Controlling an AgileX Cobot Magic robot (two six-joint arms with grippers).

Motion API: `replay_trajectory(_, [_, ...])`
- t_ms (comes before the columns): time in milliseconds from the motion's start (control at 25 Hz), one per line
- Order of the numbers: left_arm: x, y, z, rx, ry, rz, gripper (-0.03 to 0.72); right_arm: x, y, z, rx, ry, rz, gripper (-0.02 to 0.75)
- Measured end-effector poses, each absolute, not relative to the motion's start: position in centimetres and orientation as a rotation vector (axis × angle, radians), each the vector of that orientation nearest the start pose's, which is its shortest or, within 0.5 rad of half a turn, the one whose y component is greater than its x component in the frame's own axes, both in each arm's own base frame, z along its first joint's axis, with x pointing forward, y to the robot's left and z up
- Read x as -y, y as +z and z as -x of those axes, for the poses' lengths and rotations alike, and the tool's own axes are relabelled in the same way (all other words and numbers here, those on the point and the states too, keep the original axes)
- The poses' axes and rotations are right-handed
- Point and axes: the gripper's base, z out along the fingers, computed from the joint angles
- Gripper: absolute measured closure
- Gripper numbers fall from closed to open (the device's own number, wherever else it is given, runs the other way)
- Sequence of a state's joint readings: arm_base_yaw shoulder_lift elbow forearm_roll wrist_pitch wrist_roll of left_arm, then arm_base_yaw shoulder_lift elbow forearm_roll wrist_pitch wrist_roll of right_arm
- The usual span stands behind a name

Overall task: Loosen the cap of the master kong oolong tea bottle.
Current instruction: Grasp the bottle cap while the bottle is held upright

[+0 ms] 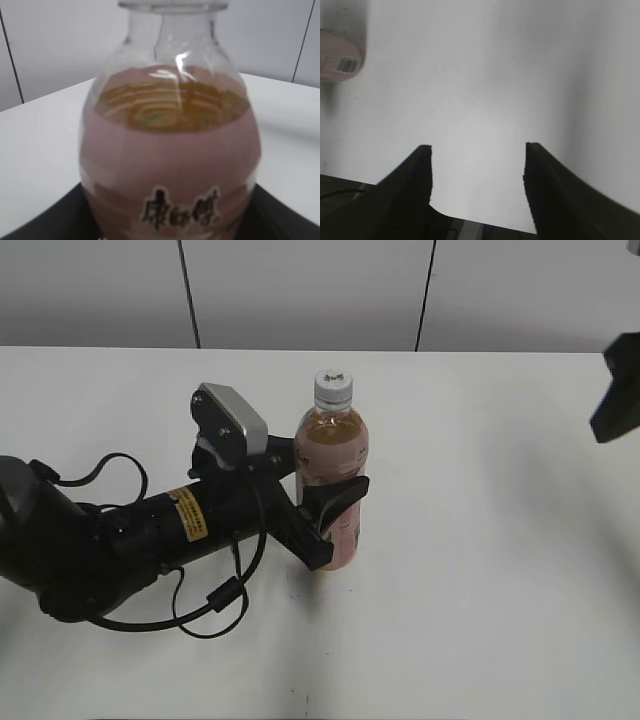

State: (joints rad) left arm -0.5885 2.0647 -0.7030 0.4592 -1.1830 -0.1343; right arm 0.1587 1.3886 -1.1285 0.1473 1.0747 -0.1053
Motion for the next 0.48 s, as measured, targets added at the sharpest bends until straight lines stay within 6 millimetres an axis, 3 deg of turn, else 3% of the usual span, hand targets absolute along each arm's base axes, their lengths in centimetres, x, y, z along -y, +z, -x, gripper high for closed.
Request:
replay_trajectory(240, [22.3, 10.9, -26.4, -1.519, -0.768, -0.86, 0.269, -9.4, 31.7, -28.1, -2.757, 0.257, 0.408, 0.297])
replay_trajectory(480, [23.0, 11.1, -25.6, -1.53, -0.847, -0.893, 0.27, -9.8, 32.4, -28.3, -2.745, 0.267, 0.406, 0.297])
